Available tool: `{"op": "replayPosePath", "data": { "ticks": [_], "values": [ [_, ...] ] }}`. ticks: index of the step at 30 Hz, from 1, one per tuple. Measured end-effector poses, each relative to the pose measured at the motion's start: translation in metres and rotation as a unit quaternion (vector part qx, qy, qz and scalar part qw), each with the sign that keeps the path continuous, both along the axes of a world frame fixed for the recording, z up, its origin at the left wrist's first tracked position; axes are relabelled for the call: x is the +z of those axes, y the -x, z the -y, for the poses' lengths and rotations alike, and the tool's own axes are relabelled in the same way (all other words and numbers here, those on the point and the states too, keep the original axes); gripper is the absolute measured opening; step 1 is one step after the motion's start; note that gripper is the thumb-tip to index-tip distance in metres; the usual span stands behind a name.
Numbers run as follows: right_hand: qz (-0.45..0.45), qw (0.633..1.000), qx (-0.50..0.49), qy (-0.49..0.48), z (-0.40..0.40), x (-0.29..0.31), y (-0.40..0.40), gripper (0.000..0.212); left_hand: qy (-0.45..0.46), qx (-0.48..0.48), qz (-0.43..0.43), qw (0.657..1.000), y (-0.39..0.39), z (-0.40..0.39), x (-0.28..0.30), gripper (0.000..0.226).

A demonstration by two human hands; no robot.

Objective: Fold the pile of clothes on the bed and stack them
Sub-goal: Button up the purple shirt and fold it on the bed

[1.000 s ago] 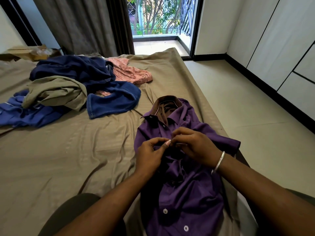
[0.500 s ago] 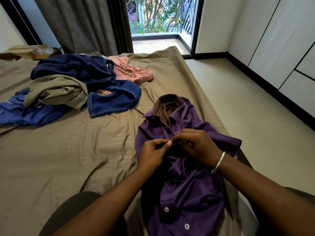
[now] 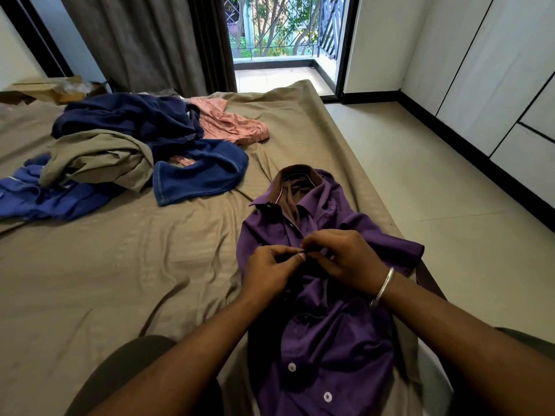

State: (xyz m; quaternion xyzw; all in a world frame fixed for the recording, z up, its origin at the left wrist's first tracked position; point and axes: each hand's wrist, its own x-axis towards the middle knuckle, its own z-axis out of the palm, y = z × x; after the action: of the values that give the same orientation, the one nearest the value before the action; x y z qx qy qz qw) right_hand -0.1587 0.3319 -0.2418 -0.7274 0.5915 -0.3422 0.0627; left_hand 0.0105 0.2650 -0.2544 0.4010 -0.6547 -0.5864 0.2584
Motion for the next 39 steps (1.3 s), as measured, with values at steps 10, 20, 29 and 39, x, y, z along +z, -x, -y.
{"op": "replayPosePath", "data": {
  "ticks": [10, 20, 29, 39],
  "values": [
    [0.037, 0.999, 0.011, -0.028, 0.0006, -0.0069, 0.0047, 0.024, 0.026, -0.013, 0.046, 0.999, 0.0020, 0.0010, -0.0058, 0.015],
    [0.037, 0.999, 0.009, 0.006, -0.0003, -0.0066, -0.0005, 0.019, 0.091, -0.004, 0.054, 0.994, -0.0008, -0.0059, -0.0015, 0.012],
    [0.068, 0.998, 0.004, 0.010, -0.0022, -0.0037, -0.0004, 0.017, 0.051, 0.020, 0.024, 0.998, 0.0012, -0.0073, -0.0032, 0.019],
    [0.131, 0.991, -0.032, -0.010, -0.0016, -0.0073, -0.0030, 0.021, 0.026, 0.025, 0.004, 0.999, 0.0010, -0.0051, -0.0005, 0.016]
  ]
}}
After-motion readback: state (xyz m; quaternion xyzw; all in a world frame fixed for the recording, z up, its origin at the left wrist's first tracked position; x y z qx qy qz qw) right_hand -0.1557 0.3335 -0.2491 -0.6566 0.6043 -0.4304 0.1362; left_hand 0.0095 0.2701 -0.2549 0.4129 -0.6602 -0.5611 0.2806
